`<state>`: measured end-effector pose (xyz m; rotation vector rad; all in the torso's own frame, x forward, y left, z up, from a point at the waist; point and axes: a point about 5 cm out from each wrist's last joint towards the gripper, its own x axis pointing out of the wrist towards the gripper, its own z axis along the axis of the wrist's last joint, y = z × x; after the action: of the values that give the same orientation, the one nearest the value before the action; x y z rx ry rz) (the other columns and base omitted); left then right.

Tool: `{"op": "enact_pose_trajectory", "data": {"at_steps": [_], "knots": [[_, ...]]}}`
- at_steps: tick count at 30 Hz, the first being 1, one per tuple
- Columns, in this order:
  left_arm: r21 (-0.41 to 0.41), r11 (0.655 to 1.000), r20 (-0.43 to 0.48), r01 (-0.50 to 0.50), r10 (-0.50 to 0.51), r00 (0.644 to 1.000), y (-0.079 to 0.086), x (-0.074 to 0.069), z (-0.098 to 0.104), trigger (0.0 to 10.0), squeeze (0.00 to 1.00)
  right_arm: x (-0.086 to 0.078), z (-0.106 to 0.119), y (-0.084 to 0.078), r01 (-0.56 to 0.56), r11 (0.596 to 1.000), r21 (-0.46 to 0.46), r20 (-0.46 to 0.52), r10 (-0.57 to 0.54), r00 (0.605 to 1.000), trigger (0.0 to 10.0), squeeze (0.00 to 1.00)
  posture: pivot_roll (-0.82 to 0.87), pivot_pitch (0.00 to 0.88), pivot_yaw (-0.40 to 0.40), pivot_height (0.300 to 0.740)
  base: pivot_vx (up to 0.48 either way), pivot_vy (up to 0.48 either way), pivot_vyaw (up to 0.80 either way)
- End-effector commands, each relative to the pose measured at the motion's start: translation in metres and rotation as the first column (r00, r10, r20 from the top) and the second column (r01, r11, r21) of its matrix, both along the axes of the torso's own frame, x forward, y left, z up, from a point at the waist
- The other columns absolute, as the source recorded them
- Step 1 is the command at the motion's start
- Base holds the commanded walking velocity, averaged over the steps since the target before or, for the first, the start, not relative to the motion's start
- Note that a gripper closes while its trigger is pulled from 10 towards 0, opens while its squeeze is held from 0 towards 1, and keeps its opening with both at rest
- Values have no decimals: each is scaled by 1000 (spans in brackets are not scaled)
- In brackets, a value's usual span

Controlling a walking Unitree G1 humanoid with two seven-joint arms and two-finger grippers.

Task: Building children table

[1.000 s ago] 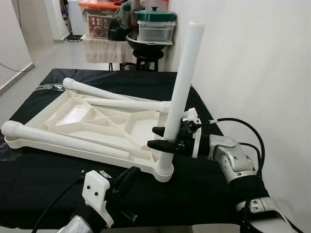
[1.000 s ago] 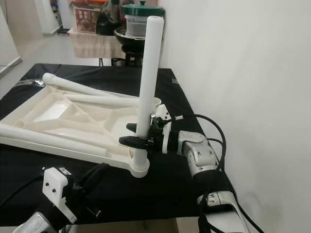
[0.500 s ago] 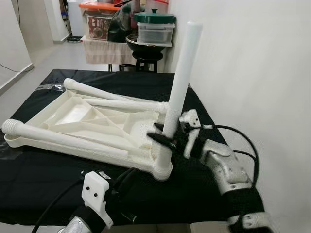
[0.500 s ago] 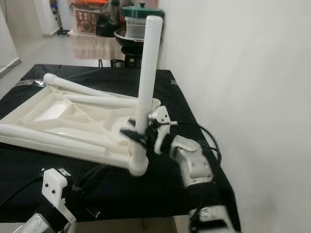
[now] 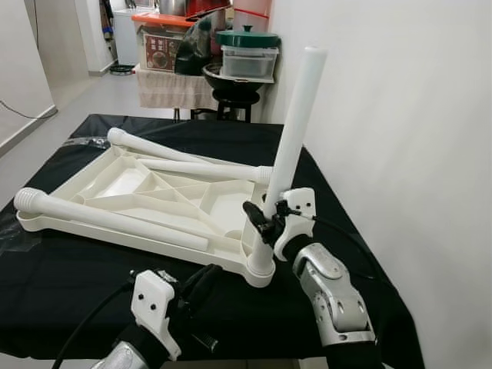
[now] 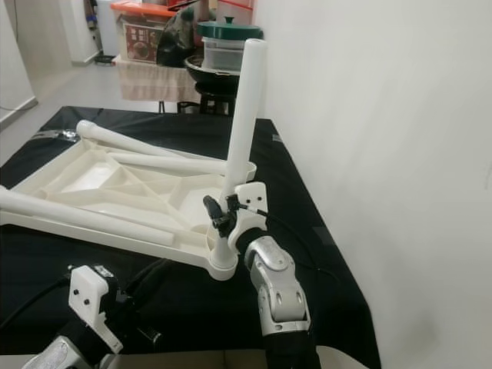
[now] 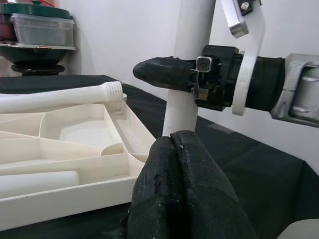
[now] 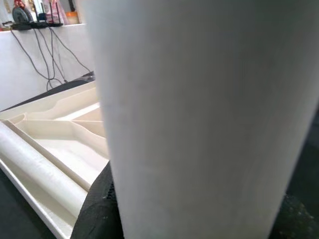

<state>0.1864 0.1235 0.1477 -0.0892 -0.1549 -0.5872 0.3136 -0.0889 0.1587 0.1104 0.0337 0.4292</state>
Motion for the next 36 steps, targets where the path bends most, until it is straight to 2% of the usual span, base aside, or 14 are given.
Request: {"op": "enact_pose_trajectory", "data": {"at_steps": [1, 2, 3, 6, 10, 13, 20, 24, 25, 26, 29, 30, 33, 36], "knots": [[5, 1000, -10, -2, 2, 1000, 0, 1, -4, 10000, 0, -4, -19, 0, -4, 1000, 2, -115, 5, 993, 10000, 0, 11, 0, -112, 740, 0, 0, 0], [3, 1000, -20, -1, 1, 1000, 1, 1, -4, 10000, 0, -8, -13, 2, -43, 999, 2, -88, 43, 995, 10000, 976, 9, 0, -111, 740, 0, 0, 0], [-3, 1000, -30, -1, 1, 1000, 1, 1, -4, 10000, 0, -11, -9, 2, -89, 996, 6, -67, 89, 994, 10000, 1000, 4, 0, -107, 740, 0, 0, 0], [-8, 1000, -37, 0, 0, 999, 2, 1, -3, 10000, 0, -13, -6, 2, -120, 993, 8, -54, 120, 991, 10000, 1000, 4, 0, -107, 740, 0, 0, 0], [-59, 997, -86, -40, 35, 996, 10, 3, 3, 10000, 0, -26, -3, -24, -190, 982, -6, -39, 189, 981, 10000, 1000, -24, 0, -90, 740, 0, 0, 0], [-52, 997, -92, -55, 50, 994, 14, 3, 3, 10000, 0, -32, -4, -31, -204, 979, -21, -45, 203, 978, 10000, 1000, -29, 0, -85, 740, 0, 0, 0], [-40, 986, -87, -162, 158, 984, 30, 6, 8, 10000, 0, -61, -9, -52, -242, 969, -38, -78, 239, 968, 10000, 1000, -53, 0, -61, 740, 0, 0, 0], [-22, 956, -86, -291, 288, 954, 52, 11, 18, 10000, 0, -82, -9, -59, -302, 952, -36, -101, 298, 949, 10000, 1000, -60, 0, -54, 740, 0, 0, 0], [-4, 947, -82, -323, 321, 943, 59, 12, 20, 10000, 0, -86, -8, -54, -349, 937, -27, -103, 344, 933, 10000, 639, -60, 0, -49, 740, 0, 0, 0], [8, 934, -74, -356, 356, 932, 65, 13, 22, 10000, 0, -89, -7, -50, -387, 922, -22, -101, 383, 918, 10000, 208, -58, 0, -50, 740, 0, 0, 0], [20, 920, -66, -393, 393, 917, 72, 15, 25, 10000, 0, -93, -6, -46, -427, 904, -16, -100, 423, 901, 10000, 208, -58, 0, -50, 740, 0, 0, 0], [11, 915, -77, -403, 403, 912, 73, 15, 24, 10000, 0, -92, -6, -44, -430, 903, -13, -98, 427, 899, 10000, 0, -48, 0, -55, 740, 0, 0, 0], [57, 888, -132, -457, 460, 878, 76, 15, 8, 10000, 0, -88, -11, -38, -436, 900, 2, -111, 434, 894, 10000, 0, -46, 0, -60, 740, 0, 0, 0], [35, 887, -163, -461, 460, 873, 73, 14, 3, 10000, 0, -87, -13, -37, -439, 898, 30, -121, 439, 890, 10000, 0, -49, 0, -62, 740, 0, 0, 0]]}}
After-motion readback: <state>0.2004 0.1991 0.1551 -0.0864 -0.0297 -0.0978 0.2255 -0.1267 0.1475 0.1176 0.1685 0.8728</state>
